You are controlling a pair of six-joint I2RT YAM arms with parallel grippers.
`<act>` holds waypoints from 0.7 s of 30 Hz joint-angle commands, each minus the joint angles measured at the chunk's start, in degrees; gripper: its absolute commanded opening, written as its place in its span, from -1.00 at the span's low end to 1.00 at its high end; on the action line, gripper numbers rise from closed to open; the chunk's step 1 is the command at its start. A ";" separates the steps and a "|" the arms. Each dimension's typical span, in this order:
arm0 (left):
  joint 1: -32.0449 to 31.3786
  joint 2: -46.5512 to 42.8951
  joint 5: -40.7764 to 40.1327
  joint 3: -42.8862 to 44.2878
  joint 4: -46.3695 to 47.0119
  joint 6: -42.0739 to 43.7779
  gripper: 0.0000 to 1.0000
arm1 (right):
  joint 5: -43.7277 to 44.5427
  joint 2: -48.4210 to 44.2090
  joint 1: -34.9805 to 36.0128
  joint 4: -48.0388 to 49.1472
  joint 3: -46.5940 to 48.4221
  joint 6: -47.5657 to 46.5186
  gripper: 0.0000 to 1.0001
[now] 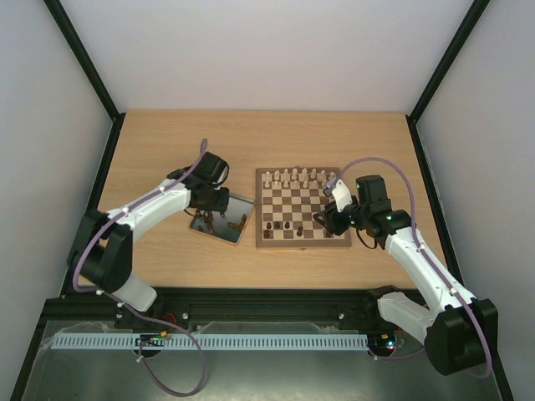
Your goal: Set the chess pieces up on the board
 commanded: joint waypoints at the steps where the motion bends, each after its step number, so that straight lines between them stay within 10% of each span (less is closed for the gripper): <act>1: -1.66 6.85 -4.03 4.65 -4.11 0.78 -0.35 | -0.98 -1.74 -0.13 -0.38 -1.11 0.11 0.03; 21: -3.25 16.23 -5.88 6.56 -2.12 1.10 -0.55 | 0.25 -2.80 -0.10 -0.19 -2.10 -1.22 0.04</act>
